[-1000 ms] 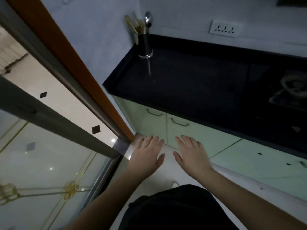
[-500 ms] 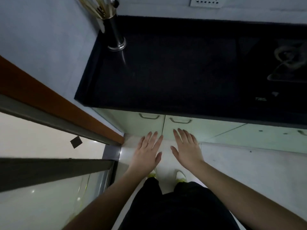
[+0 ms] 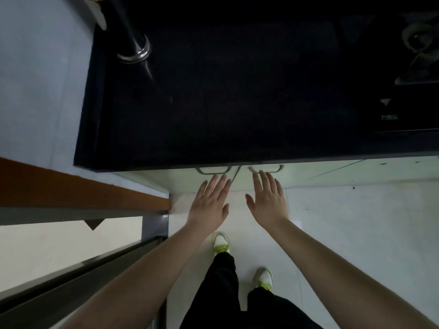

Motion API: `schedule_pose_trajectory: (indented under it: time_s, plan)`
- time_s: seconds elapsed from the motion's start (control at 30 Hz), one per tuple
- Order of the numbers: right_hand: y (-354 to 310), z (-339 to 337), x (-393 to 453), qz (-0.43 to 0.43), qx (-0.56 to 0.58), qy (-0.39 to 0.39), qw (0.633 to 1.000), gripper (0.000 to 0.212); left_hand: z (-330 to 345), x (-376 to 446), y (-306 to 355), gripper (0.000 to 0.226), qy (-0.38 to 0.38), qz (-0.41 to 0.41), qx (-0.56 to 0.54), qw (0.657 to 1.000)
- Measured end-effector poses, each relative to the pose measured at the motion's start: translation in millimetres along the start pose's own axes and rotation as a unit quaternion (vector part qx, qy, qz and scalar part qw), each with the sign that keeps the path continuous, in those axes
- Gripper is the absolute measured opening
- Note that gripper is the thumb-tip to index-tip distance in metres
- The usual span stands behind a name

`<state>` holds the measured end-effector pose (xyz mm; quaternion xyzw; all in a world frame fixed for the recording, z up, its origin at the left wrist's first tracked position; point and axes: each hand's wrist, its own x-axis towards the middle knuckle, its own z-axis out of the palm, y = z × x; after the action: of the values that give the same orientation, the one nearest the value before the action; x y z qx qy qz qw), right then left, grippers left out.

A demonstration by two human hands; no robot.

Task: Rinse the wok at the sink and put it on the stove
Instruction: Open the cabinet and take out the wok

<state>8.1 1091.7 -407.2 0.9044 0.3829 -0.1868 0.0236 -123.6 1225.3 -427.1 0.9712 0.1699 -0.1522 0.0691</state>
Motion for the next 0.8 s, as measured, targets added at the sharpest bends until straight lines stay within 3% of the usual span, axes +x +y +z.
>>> schedule_pose_trajectory:
  time_s: [0.33, 0.57, 0.8]
  plan:
    - [4, 6, 33, 0.022, 0.018, -0.005, 1.0, 0.066, -6, 38, 5, 0.069, 0.012, -0.039, -0.044, 0.998]
    - [12, 7, 13, 0.027, 0.054, -0.005, 0.998, 0.053, 1, 6, 22, 0.065, 0.006, -0.082, -0.051, 0.995]
    - [43, 26, -69, 0.018, 0.032, -0.031, 0.999, 0.074, 23, -77, 40, 0.061, 0.002, -0.113, -0.101, 0.988]
